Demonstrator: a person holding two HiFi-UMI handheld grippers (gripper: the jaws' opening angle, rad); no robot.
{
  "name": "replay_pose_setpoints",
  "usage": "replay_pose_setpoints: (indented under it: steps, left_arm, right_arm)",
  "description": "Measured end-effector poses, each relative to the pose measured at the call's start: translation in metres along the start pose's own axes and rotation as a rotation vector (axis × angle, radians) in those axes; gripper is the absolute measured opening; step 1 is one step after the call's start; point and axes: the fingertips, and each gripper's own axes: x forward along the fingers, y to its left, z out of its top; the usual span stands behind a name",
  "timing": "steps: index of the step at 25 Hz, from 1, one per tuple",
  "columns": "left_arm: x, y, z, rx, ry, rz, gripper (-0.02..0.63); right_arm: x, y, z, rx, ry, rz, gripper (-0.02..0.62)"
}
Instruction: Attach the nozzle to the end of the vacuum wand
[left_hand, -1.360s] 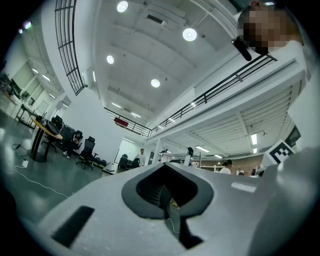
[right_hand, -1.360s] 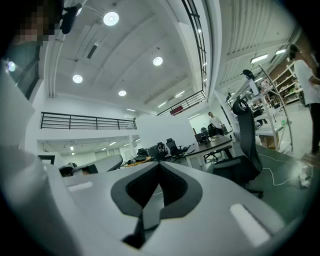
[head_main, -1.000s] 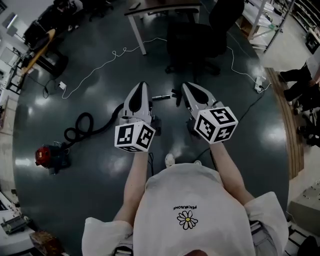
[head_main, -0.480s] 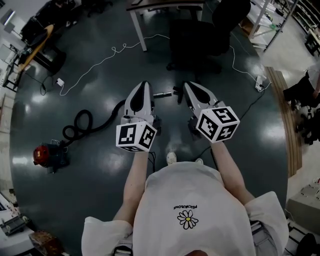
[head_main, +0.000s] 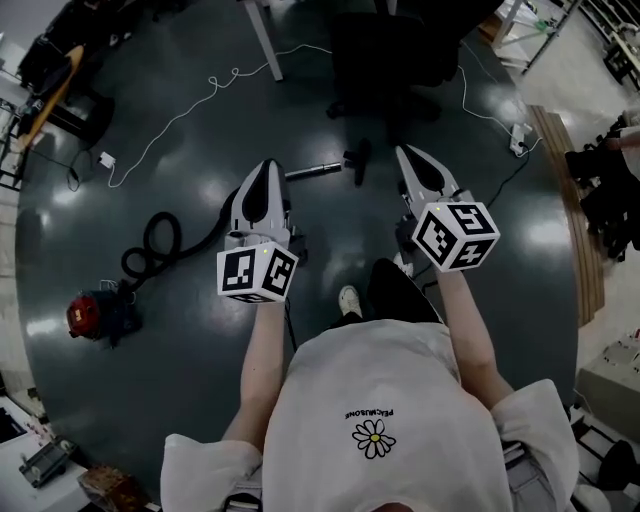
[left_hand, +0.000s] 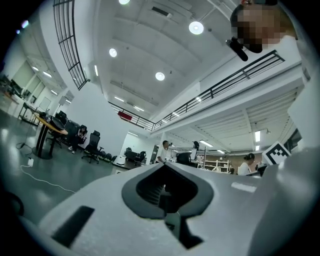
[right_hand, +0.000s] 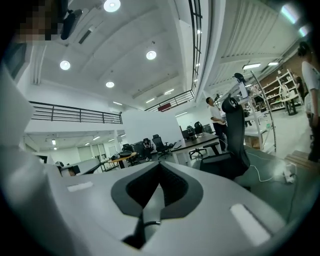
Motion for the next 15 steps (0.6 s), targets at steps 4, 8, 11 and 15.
replay_pose_setpoints:
  steps: [4,8,11,15]
  left_arm:
    - [0.029,0.013,-0.013,-0.030,0.007,0.016,0.002]
    - [0.088,0.035,-0.025,-0.028,0.012,0.040,0.002]
    - [0.140,0.052,-0.031,0.001,0.027,0.045,0.002]
    - [0.199,0.071,-0.033,0.021,0.026,0.051,0.002]
  right_arm:
    - [0.027,-0.029,-0.008,0.031,0.025,-0.015,0.002]
    - [0.089,-0.061,-0.006,0.013,0.054,0.009,0.002]
    - [0.139,-0.086,0.004,-0.022,0.068,0.039,0.002]
    - [0.193,-0.114,0.024,-0.051,0.073,0.075,0.002]
